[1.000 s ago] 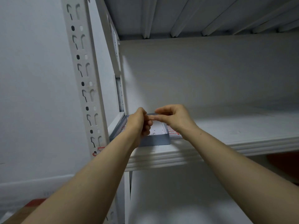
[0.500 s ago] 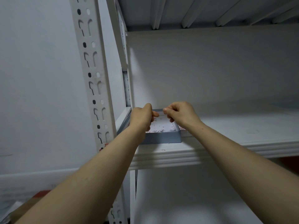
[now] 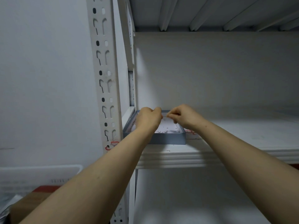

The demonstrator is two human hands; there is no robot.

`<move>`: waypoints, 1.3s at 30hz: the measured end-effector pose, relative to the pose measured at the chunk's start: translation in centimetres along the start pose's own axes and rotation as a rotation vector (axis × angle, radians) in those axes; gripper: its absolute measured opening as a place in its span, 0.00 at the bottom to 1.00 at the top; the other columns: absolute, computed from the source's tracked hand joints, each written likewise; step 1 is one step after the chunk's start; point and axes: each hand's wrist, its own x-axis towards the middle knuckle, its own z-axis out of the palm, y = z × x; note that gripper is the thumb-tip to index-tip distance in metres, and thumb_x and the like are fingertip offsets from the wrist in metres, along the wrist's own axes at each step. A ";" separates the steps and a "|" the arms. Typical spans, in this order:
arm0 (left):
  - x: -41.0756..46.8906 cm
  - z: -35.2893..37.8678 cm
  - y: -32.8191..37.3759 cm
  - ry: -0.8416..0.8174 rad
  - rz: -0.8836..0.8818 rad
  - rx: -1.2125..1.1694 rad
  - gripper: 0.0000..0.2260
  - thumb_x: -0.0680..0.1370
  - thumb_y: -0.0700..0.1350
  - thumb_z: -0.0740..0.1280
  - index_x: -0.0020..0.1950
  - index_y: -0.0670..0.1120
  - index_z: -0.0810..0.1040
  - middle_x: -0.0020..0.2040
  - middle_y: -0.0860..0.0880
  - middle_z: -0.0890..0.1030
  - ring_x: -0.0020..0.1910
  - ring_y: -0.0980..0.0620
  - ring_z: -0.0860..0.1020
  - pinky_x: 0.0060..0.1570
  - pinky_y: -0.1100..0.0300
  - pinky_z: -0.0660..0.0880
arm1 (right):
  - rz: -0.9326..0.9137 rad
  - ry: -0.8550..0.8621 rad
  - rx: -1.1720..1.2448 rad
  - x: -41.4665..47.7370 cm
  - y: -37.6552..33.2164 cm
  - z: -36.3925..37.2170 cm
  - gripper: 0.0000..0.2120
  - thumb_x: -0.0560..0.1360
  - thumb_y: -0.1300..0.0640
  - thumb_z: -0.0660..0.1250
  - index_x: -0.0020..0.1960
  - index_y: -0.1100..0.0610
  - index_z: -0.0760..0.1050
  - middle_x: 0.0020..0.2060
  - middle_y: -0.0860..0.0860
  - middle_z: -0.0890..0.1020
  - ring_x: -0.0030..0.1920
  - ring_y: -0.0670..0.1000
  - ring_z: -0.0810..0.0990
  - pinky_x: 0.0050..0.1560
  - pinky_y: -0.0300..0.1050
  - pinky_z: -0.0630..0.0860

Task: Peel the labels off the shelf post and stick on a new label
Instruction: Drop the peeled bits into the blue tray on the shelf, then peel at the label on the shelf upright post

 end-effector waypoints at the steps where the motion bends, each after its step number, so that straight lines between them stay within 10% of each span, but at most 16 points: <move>1: 0.0 0.0 0.0 0.003 0.003 0.016 0.14 0.75 0.43 0.59 0.41 0.38 0.81 0.35 0.44 0.76 0.33 0.46 0.69 0.40 0.57 0.66 | -0.005 -0.041 0.054 -0.1 0.0 -0.1 0.12 0.77 0.62 0.60 0.53 0.55 0.81 0.37 0.48 0.80 0.44 0.53 0.77 0.53 0.45 0.69; 6: 0.0 -0.2 -0.2 -0.005 0.008 0.068 0.12 0.75 0.43 0.59 0.43 0.39 0.80 0.37 0.43 0.77 0.35 0.47 0.69 0.39 0.57 0.65 | 0.030 -0.029 0.165 -0.5 -0.3 -0.6 0.26 0.72 0.74 0.54 0.52 0.50 0.82 0.46 0.52 0.80 0.41 0.45 0.76 0.44 0.36 0.71; 14: -0.8 -0.9 -0.4 0.014 0.051 0.088 0.09 0.75 0.42 0.58 0.37 0.44 0.75 0.36 0.45 0.75 0.35 0.48 0.68 0.37 0.57 0.65 | 0.045 0.186 0.213 -0.5 -0.4 0.0 0.05 0.71 0.59 0.71 0.46 0.53 0.84 0.43 0.50 0.86 0.47 0.50 0.82 0.57 0.49 0.77; 19: -4.1 -2.0 -0.7 0.071 0.336 0.118 0.14 0.77 0.41 0.60 0.61 0.46 0.77 0.54 0.47 0.80 0.49 0.54 0.74 0.52 0.60 0.71 | -0.033 0.276 0.317 -2.0 -2.1 0.6 0.11 0.75 0.57 0.66 0.56 0.52 0.81 0.44 0.51 0.85 0.41 0.50 0.83 0.54 0.47 0.78; 24: -7.4 -3.6 -4.9 0.442 0.670 0.125 0.19 0.71 0.42 0.56 0.59 0.43 0.76 0.54 0.49 0.70 0.55 0.55 0.67 0.57 0.61 0.66 | -0.241 0.387 0.442 -6.1 -5.9 2.4 0.10 0.75 0.58 0.67 0.55 0.56 0.81 0.47 0.50 0.84 0.45 0.48 0.83 0.50 0.43 0.79; 30: -8.1 -6.4 -10.0 0.589 0.270 -0.156 0.20 0.72 0.34 0.64 0.63 0.44 0.65 0.60 0.50 0.61 0.61 0.47 0.65 0.62 0.45 0.70 | -0.324 0.328 0.431 -8.9 -8.2 6.7 0.10 0.75 0.60 0.67 0.54 0.57 0.81 0.46 0.51 0.84 0.41 0.48 0.83 0.48 0.47 0.80; 34: -7.2 -8.2 -12.2 0.394 -0.060 -0.315 0.12 0.77 0.45 0.59 0.61 0.47 0.70 0.59 0.48 0.73 0.60 0.47 0.72 0.63 0.48 0.70 | -0.366 0.345 0.368 -9.3 -8.6 8.7 0.07 0.73 0.60 0.69 0.50 0.57 0.82 0.45 0.51 0.84 0.45 0.50 0.81 0.50 0.49 0.78; 39: -6.0 -8.7 -13.0 0.129 -0.158 -0.423 0.27 0.79 0.62 0.48 0.55 0.48 0.81 0.55 0.45 0.82 0.56 0.47 0.78 0.63 0.49 0.71 | -0.544 0.499 0.079 -8.6 -9.2 10.6 0.06 0.70 0.54 0.70 0.46 0.54 0.83 0.41 0.50 0.83 0.45 0.54 0.79 0.47 0.44 0.72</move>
